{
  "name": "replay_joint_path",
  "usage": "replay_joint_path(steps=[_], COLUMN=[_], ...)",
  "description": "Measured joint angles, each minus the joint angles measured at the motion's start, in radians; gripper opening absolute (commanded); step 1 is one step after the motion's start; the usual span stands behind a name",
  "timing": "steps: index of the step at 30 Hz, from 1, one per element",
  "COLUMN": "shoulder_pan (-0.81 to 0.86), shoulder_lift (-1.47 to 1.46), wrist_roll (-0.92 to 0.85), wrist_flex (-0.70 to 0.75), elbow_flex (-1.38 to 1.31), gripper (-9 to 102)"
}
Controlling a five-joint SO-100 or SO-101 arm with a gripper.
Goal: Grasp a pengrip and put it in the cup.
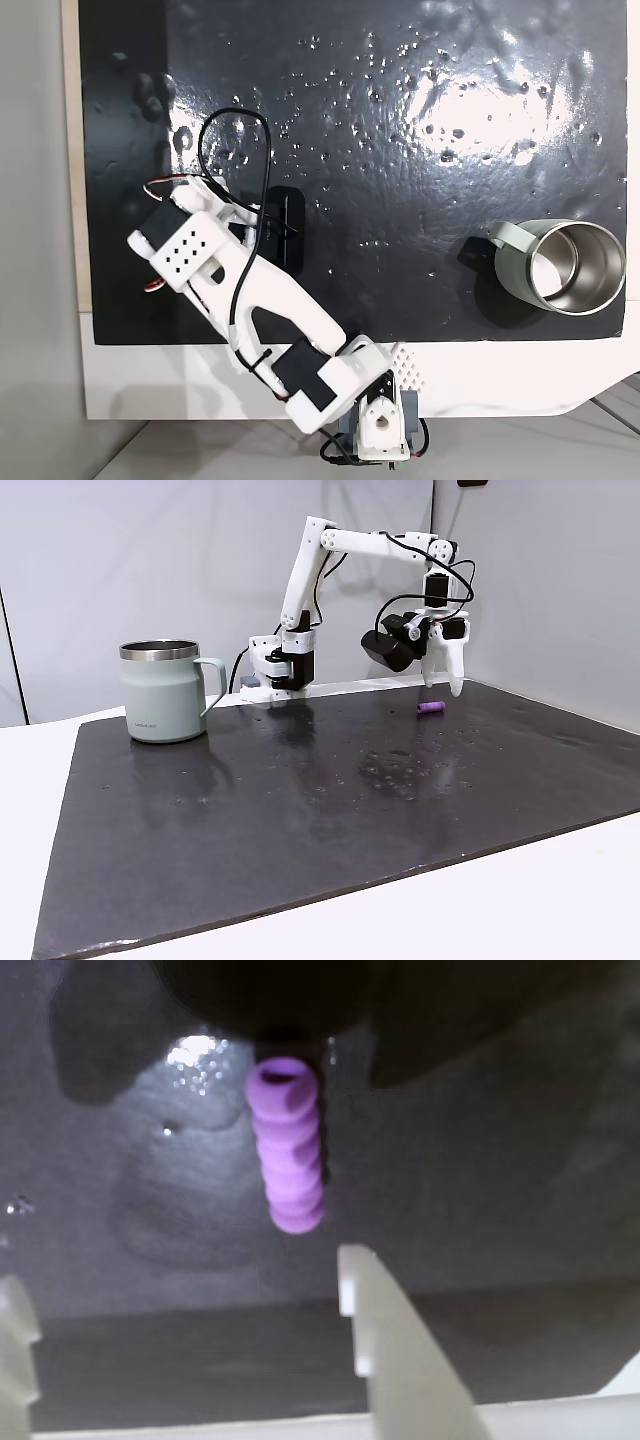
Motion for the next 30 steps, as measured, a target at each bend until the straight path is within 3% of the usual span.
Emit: replay_joint_path(steps=[14,27,30], shoulder_pan=[-0.021,-0.020,-0.020], shoulder_lift=[-0.141,-0.176,-0.183], wrist_roll=[0.021,0.020,0.018], wrist_flex=[0.037,0.041,0.041], elbow_flex=[-0.012,-0.048,-0.048], gripper=[24,0,0])
